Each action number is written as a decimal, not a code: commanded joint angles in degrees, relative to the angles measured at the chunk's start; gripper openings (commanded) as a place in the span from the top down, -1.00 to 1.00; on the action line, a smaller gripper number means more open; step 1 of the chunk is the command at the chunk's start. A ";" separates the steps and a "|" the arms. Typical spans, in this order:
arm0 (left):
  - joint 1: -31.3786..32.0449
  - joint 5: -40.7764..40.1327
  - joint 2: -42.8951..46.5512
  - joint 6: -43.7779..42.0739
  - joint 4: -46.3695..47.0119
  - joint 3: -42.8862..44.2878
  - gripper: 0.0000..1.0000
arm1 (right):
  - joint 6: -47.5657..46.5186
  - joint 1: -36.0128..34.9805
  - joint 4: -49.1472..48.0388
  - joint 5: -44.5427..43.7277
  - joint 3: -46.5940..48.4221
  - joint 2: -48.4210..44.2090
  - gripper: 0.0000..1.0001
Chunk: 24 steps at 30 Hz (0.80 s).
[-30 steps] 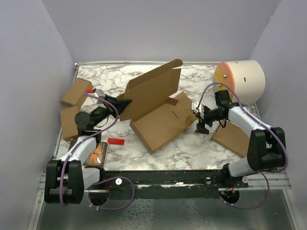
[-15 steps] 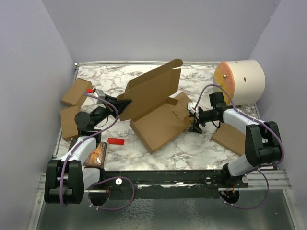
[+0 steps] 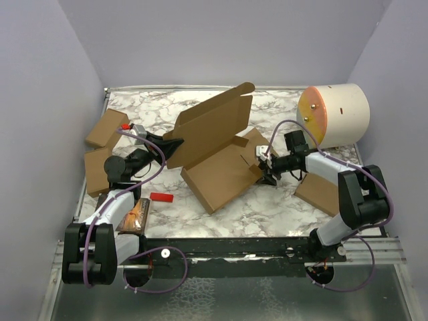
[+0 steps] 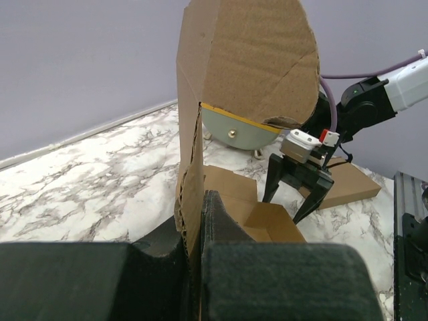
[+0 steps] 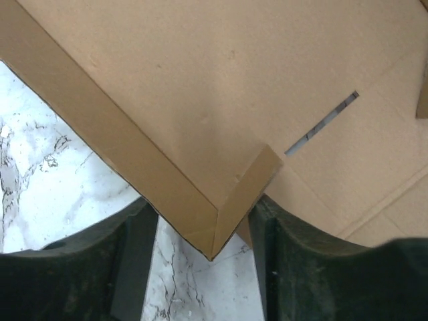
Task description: Fold the paper box
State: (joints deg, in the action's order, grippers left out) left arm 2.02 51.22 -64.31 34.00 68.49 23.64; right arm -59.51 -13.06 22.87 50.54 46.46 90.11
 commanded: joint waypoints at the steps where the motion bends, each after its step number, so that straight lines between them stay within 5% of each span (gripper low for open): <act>1: 0.44 1.01 0.42 0.10 2.55 -0.17 1.00 | -0.59 -1.66 -1.59 -1.48 -0.58 1.09 0.00; 7: 0.44 1.01 0.32 0.13 2.53 -0.17 1.00 | -3.02 -2.66 0.04 -3.93 -0.09 1.49 0.45; 24: 0.44 1.51 -0.37 0.28 3.11 -0.22 1.00 | -26.53 -4.90 18.91 -7.12 7.37 5.38 0.56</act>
State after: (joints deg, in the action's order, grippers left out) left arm 2.09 51.42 -64.60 34.00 68.55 23.64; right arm -79.44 -16.08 35.40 47.68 51.53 93.10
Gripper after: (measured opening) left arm 0.019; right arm 0.249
